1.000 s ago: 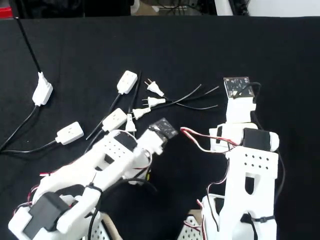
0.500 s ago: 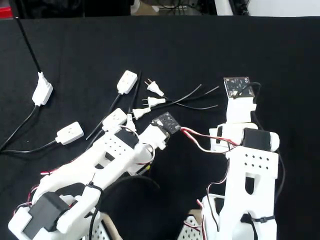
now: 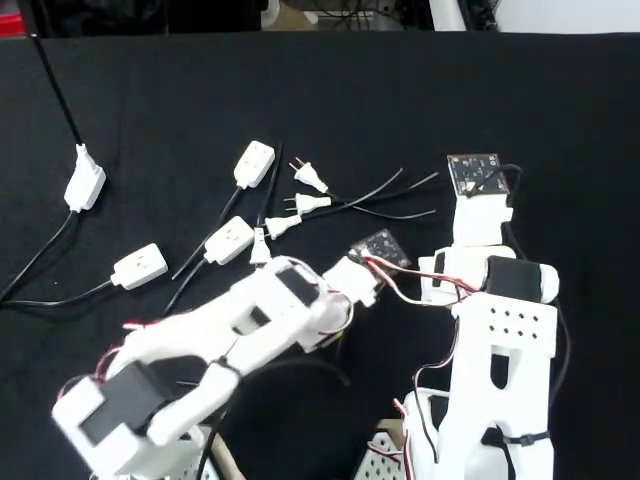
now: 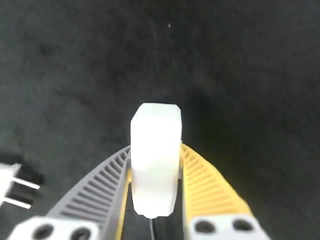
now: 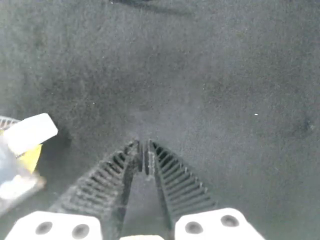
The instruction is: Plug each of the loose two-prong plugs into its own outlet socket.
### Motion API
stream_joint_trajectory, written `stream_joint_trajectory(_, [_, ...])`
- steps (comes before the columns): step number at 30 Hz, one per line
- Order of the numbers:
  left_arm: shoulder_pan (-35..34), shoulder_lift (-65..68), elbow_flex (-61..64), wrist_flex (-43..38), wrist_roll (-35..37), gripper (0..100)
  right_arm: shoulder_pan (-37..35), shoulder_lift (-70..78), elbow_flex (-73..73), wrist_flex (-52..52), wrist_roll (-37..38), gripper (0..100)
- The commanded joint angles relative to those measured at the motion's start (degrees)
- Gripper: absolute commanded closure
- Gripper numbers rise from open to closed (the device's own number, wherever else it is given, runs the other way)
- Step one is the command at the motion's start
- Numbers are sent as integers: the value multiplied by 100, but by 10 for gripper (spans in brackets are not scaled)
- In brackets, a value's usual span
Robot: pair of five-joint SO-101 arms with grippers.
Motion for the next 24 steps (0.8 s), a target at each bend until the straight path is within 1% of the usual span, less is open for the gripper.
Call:
stream_joint_trajectory(1, [-136, 440, -769, 360, 88, 842, -62, -31, -180, 53, 26, 983])
stream_joint_trajectory(4, [-66, 659, -1068, 668, 44, 725, -79, -31, -163, 53, 26, 983])
stream_joint_trajectory(6, [-75, 659, -1059, 686, 44, 691, -97, -31, -154, 53, 26, 983])
stream_joint_trajectory(10, [-180, 448, -1068, 721, 18, 691, -97, -31, -154, 53, 26, 983])
stream_joint_trajectory(14, [-418, 70, -1033, 1037, -448, 691, -97, -31, -154, 53, 35, 983])
stream_joint_trajectory(16, [-549, -158, -1033, 1240, -571, 691, -97, -31, -154, 53, 35, 983])
stream_joint_trajectory(21, [-892, -738, -919, 1327, -607, 691, -97, -31, -154, 53, 35, 983])
stream_joint_trajectory(24, [-954, -1037, -787, 1319, -607, 691, -97, -31, -154, 53, 35, 983])
